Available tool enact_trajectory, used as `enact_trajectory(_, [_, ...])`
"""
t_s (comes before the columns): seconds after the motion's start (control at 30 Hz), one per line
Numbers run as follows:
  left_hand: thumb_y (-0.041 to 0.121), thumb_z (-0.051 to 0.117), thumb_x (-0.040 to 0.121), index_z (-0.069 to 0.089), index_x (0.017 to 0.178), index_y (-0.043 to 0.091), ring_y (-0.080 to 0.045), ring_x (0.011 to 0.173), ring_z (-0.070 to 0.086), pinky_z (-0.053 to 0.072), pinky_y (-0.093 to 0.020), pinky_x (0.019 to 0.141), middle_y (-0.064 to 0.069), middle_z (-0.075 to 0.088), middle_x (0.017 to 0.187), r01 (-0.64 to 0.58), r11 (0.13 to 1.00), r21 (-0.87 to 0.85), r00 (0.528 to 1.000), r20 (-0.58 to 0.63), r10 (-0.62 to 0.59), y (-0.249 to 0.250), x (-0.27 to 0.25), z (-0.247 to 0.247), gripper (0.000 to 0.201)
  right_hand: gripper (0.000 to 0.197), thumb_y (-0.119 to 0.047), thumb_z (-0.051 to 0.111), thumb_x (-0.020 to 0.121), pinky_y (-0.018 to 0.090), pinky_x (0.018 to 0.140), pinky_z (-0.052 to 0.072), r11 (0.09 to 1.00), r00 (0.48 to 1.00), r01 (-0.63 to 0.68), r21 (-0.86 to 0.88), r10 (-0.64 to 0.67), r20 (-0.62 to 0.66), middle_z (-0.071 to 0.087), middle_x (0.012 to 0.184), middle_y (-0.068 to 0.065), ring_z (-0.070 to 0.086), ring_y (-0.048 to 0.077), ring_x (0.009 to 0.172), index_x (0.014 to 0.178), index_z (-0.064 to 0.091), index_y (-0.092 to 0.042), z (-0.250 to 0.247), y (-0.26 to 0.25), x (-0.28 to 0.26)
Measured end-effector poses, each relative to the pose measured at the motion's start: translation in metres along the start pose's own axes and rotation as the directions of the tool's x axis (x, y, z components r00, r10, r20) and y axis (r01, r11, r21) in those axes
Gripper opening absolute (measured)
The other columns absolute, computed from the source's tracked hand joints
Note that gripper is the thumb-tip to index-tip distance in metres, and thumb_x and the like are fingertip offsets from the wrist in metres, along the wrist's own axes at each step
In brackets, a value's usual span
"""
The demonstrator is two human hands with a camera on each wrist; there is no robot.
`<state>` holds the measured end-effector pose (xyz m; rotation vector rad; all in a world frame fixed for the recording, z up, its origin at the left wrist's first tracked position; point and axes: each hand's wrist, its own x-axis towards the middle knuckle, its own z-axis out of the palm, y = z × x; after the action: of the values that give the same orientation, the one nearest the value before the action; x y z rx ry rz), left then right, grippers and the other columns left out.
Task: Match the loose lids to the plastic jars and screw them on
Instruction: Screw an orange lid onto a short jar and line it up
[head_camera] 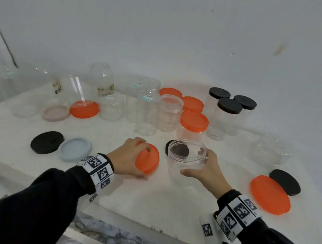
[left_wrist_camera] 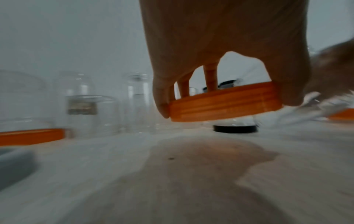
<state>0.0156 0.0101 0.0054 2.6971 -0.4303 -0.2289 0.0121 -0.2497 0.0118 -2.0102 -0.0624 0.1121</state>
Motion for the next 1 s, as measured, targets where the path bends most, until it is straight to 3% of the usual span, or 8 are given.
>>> enact_trajectory(0.1, [0.066, 0.065, 0.038, 0.044, 0.118, 0.032, -0.018, 0.118, 0.028, 0.032, -0.031, 0.098, 0.004, 0.031, 0.132, 0.090, 0.987, -0.134, 0.991, -0.084, -0.102, -0.025, -0.009, -0.015, 0.089, 0.062, -0.001, 0.085, 0.059, 0.010, 0.067, 0.043, 0.997, 0.997, 0.057, 0.048, -0.059, 0.045, 0.046, 0.110, -0.006, 0.052, -0.005, 0.090, 0.092, 0.042, -0.030, 0.022, -0.010, 0.004])
enact_trajectory(0.2, [0.067, 0.062, 0.035, 0.046, 0.113, 0.036, -0.016, 0.115, 0.032, 0.029, -0.027, 0.096, 0.005, 0.037, 0.126, 0.118, 0.954, -0.274, 0.967, -0.188, -0.173, -0.048, -0.014, -0.024, 0.085, 0.063, 0.009, 0.080, 0.060, 0.002, 0.066, 0.042, 0.990, 0.990, 0.090, 0.111, -0.101, 0.100, 0.048, 0.099, -0.014, 0.054, -0.015, 0.083, 0.089, 0.042, -0.031, 0.040, -0.014, 0.008])
enact_trajectory(0.3, [0.066, 0.067, 0.036, 0.047, 0.112, 0.035, -0.015, 0.113, 0.039, 0.032, -0.027, 0.095, 0.006, 0.041, 0.120, 0.105, 0.901, -0.421, 0.928, -0.285, -0.241, -0.061, -0.019, -0.027, 0.084, 0.075, -0.011, 0.088, 0.052, 0.007, 0.079, 0.043, 0.993, 0.983, 0.083, 0.089, -0.096, 0.154, 0.046, 0.114, -0.009, 0.051, -0.004, 0.104, 0.106, 0.042, -0.033, 0.057, -0.011, 0.017])
enact_trajectory(0.4, [0.055, 0.076, 0.041, 0.047, 0.113, 0.030, -0.011, 0.110, 0.041, 0.036, -0.026, 0.091, 0.006, 0.040, 0.120, 0.068, 0.836, -0.545, 0.910, -0.310, -0.276, -0.064, -0.023, -0.030, 0.082, 0.100, -0.031, 0.088, 0.042, 0.015, 0.091, 0.043, 0.996, 0.970, 0.076, 0.037, -0.082, 0.229, 0.044, 0.126, -0.003, 0.046, 0.009, 0.119, 0.127, 0.037, -0.018, 0.068, -0.009, 0.025])
enact_trajectory(0.53, [0.061, 0.071, 0.039, 0.046, 0.115, 0.032, -0.006, 0.108, 0.041, 0.036, -0.020, 0.087, 0.008, 0.040, 0.122, -0.012, 0.813, -0.582, 0.913, -0.338, -0.228, -0.063, -0.022, -0.030, 0.085, 0.103, -0.030, 0.080, 0.051, 0.001, 0.073, 0.039, 0.999, 0.945, 0.047, 0.012, -0.049, 0.324, 0.033, 0.130, -0.007, 0.037, 0.000, 0.115, 0.136, 0.022, -0.019, 0.075, -0.017, 0.026])
enact_trajectory(0.7, [0.062, 0.071, 0.044, 0.043, 0.108, 0.047, 0.011, 0.109, 0.038, 0.034, -0.011, 0.086, 0.020, 0.040, 0.120, -0.116, 0.803, -0.585, 0.928, -0.353, -0.122, -0.052, -0.015, -0.032, 0.071, 0.099, -0.022, 0.086, 0.052, 0.001, 0.072, 0.040, 0.999, 0.954, 0.036, 0.021, -0.041, 0.297, 0.036, 0.129, -0.004, 0.040, -0.004, 0.111, 0.132, 0.027, -0.017, 0.077, -0.014, 0.029])
enact_trajectory(0.87, [0.063, 0.070, 0.047, 0.044, 0.109, 0.050, -0.002, 0.120, 0.037, 0.031, -0.020, 0.100, 0.010, 0.038, 0.133, -0.175, 0.853, -0.492, 0.953, -0.303, 0.020, -0.035, -0.006, -0.029, 0.068, 0.106, -0.035, 0.086, 0.047, 0.013, 0.084, 0.041, 1.000, 0.963, 0.023, -0.021, -0.017, 0.270, 0.038, 0.129, -0.007, 0.041, 0.007, 0.121, 0.134, 0.028, -0.018, 0.079, -0.010, 0.032])
enact_trajectory(1.0, [0.067, 0.067, 0.046, 0.042, 0.108, 0.053, -0.007, 0.125, 0.032, 0.027, -0.024, 0.102, 0.011, 0.034, 0.138, -0.197, 0.879, -0.435, 0.966, -0.241, 0.097, -0.019, 0.004, -0.026, 0.068, 0.097, -0.027, 0.089, 0.051, 0.012, 0.077, 0.044, 0.999, 0.966, 0.037, -0.024, -0.029, 0.255, 0.042, 0.124, -0.008, 0.046, 0.005, 0.115, 0.129, 0.031, -0.020, 0.079, -0.015, 0.029])
